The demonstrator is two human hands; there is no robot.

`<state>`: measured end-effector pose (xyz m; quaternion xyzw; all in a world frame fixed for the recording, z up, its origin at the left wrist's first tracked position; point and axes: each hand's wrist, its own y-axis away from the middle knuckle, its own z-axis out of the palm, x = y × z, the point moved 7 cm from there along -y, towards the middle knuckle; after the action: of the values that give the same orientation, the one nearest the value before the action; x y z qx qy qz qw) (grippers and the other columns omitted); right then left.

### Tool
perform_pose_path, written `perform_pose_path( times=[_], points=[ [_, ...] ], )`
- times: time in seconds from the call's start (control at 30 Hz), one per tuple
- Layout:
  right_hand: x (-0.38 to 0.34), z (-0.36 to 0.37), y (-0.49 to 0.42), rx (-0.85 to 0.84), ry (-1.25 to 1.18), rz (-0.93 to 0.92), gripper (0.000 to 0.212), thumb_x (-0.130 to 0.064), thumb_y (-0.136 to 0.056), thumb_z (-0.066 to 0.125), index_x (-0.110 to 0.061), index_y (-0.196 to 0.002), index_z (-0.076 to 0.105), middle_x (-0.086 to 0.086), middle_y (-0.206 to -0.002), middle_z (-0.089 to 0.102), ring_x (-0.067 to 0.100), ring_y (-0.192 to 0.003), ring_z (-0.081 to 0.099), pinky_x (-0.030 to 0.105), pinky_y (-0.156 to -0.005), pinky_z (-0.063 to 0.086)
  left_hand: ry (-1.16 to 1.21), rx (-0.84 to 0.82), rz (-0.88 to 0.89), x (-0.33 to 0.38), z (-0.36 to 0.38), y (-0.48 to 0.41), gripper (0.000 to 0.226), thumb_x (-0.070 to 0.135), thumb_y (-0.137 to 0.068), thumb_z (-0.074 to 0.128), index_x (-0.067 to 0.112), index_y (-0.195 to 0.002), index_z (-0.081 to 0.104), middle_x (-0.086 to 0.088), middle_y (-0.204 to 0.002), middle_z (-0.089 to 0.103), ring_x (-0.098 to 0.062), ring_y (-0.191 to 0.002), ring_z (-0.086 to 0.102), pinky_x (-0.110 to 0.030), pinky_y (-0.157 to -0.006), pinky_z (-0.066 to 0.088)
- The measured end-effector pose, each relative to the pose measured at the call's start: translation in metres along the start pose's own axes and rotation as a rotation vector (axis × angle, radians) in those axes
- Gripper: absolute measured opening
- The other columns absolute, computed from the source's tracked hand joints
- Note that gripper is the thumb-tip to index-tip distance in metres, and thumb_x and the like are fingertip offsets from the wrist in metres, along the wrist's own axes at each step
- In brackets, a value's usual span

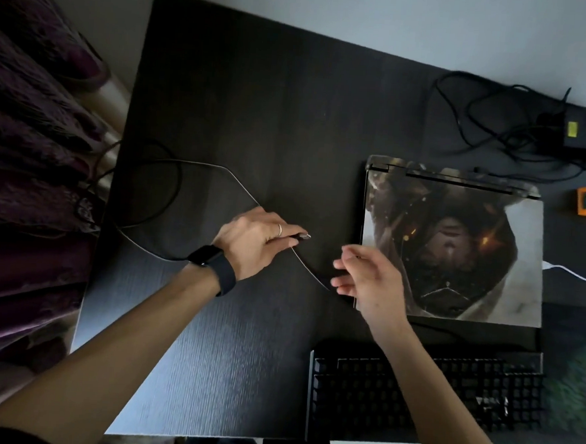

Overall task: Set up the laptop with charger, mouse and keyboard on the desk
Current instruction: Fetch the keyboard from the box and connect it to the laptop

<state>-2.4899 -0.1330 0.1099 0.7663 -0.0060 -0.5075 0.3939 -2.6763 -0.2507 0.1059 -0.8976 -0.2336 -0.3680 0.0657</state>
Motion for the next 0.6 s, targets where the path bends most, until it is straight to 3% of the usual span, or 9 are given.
perform_pose_path(
  times=[0.1, 0.2, 0.37, 0.5, 0.6],
  points=[
    [-0.012, -0.042, -0.009, 0.212, 0.235, -0.184, 0.01, -0.018, -0.096, 0.065, -0.026, -0.097, 0.069, -0.001, -0.08, 0.073, 0.014, -0.061, 0.066, 0.03, -0.064, 0.052, -0.149, 0.038, 0.026, 0.006, 0.009, -0.008, 0.035, 0.036, -0.097, 0.044, 0.027, -0.126, 0.063, 0.005, -0.099, 0.064, -0.021, -0.092, 0.053, -0.041, -0.08, 0.051],
    [-0.027, -0.064, -0.007, 0.354, 0.568, -0.318, 0.013, -0.021, -0.096, 0.063, -0.025, -0.108, 0.066, -0.006, -0.103, 0.069, 0.005, -0.088, 0.064, 0.028, -0.086, 0.052, -0.234, 0.053, 0.014, 0.015, 0.016, -0.016, 0.039, 0.035, -0.098, 0.045, 0.023, -0.135, 0.049, 0.003, -0.104, 0.063, -0.023, -0.098, 0.054, -0.04, -0.085, 0.047],
    [-0.026, -0.058, -0.008, 0.349, 0.938, -0.481, 0.045, -0.029, -0.088, 0.071, -0.019, -0.13, 0.056, 0.002, -0.138, 0.05, 0.024, -0.128, 0.041, 0.04, -0.104, 0.036, -0.446, 0.213, 0.212, 0.024, 0.028, -0.01, 0.023, 0.036, -0.093, 0.055, 0.021, -0.104, 0.07, 0.004, -0.085, 0.065, -0.019, -0.078, 0.06, -0.028, -0.049, 0.048],
    [-0.021, -0.044, -0.013, 0.342, 1.038, -0.528, 0.058, -0.048, -0.086, 0.059, -0.019, -0.135, 0.052, 0.002, -0.15, 0.041, 0.025, -0.14, 0.033, 0.046, -0.111, 0.028, -0.481, 0.281, 0.166, 0.022, 0.027, -0.012, 0.017, 0.034, -0.081, 0.077, 0.018, -0.087, 0.074, 0.001, -0.084, 0.064, -0.022, -0.083, 0.055, -0.03, -0.062, 0.049],
    [-0.016, -0.038, -0.015, 0.371, 1.031, -0.525, 0.065, -0.052, -0.082, 0.052, -0.017, -0.136, 0.051, 0.005, -0.151, 0.039, 0.027, -0.141, 0.033, 0.05, -0.113, 0.027, -0.522, 0.291, 0.192, 0.03, 0.031, -0.014, 0.013, 0.03, -0.084, 0.068, 0.018, -0.084, 0.074, 0.001, -0.08, 0.063, -0.023, -0.081, 0.059, -0.032, -0.066, 0.046]
  ],
)
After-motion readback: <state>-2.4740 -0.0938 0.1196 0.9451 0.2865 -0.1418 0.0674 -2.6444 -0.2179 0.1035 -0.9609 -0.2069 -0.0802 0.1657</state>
